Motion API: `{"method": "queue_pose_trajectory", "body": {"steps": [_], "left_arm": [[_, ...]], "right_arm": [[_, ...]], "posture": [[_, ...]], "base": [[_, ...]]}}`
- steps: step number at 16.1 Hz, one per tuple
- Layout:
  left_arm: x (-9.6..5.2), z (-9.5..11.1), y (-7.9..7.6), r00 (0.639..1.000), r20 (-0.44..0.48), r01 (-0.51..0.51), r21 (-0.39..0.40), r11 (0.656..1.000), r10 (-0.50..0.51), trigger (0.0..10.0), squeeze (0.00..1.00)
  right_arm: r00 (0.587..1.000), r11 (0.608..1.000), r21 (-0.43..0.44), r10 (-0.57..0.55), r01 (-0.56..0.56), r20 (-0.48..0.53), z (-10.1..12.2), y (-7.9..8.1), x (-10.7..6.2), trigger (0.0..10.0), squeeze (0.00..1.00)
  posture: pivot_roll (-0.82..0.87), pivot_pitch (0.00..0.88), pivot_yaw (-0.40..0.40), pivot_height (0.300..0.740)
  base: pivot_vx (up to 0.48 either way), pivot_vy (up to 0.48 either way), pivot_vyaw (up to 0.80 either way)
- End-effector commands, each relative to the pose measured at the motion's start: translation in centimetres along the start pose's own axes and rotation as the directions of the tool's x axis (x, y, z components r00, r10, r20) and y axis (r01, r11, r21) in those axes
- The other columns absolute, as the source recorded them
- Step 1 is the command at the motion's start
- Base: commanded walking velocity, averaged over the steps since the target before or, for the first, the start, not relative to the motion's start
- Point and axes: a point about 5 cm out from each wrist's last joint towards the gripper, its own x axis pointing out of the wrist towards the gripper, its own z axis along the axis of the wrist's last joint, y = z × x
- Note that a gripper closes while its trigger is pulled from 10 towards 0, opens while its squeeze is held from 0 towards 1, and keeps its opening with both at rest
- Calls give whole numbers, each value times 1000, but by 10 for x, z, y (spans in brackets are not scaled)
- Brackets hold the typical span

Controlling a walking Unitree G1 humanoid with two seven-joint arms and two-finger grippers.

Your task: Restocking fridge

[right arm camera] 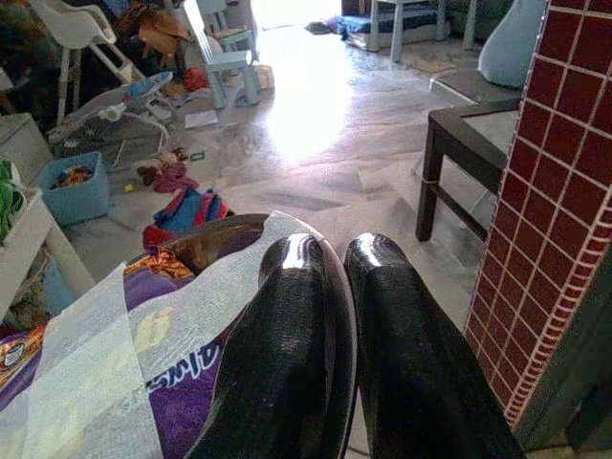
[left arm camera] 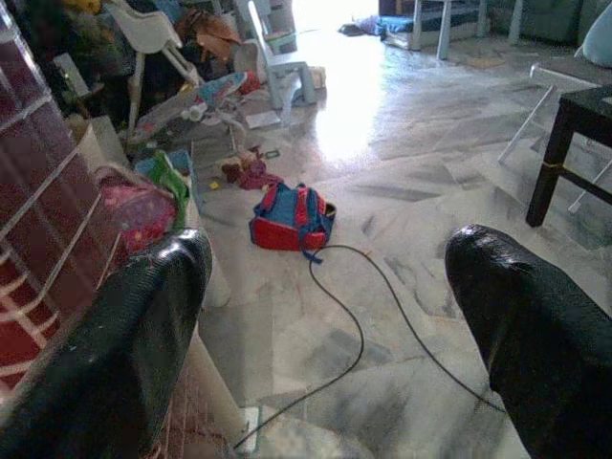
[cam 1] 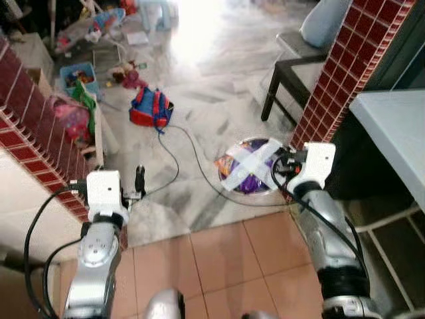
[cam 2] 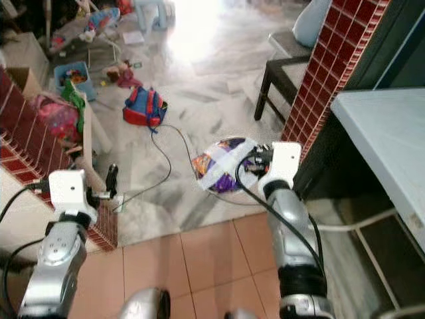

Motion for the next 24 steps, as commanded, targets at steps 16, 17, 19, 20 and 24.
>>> {"method": "queue_pose_trajectory", "body": {"steps": [16, 17, 19, 20, 24], "left_arm": [[8, -6, -3, 1000, -18, 19, 1, 1000, -19, 10000, 0], [9, -6, -3, 1000, -20, 18, 2, 1000, -18, 10000, 0], [10, -6, -3, 1000, -25, 16, -1, 1000, -16, 10000, 0], [11, -7, -3, 999, -30, 11, -14, 1000, -12, 10000, 0], [10, -8, -5, 999, -29, 20, 4, 1000, -20, 10000, 0]], "right_arm": [[999, 1000, -12, 15, -15, 40, 7, 3, 7, 10000, 0], [999, 1000, -12, 14, -13, 38, 7, 3, 7, 10000, 0], [999, 1000, -21, 20, -19, 41, 6, 5, 6, 10000, 0], [998, 998, -47, 39, -37, 52, 8, 8, 6, 10000, 0], [999, 1000, 4, 1, -1, 35, 6, 3, 8, 10000, 0]], "posture": [[41, 0, -5, 740], [41, 0, -5, 740], [40, 0, -4, 740], [39, 0, -4, 740], [40, 0, -4, 740]], "base": [[-305, 0, 152], [-364, 0, 0], [-405, 0, 0], [-368, 315, 0], [-361, 321, 0]]}}
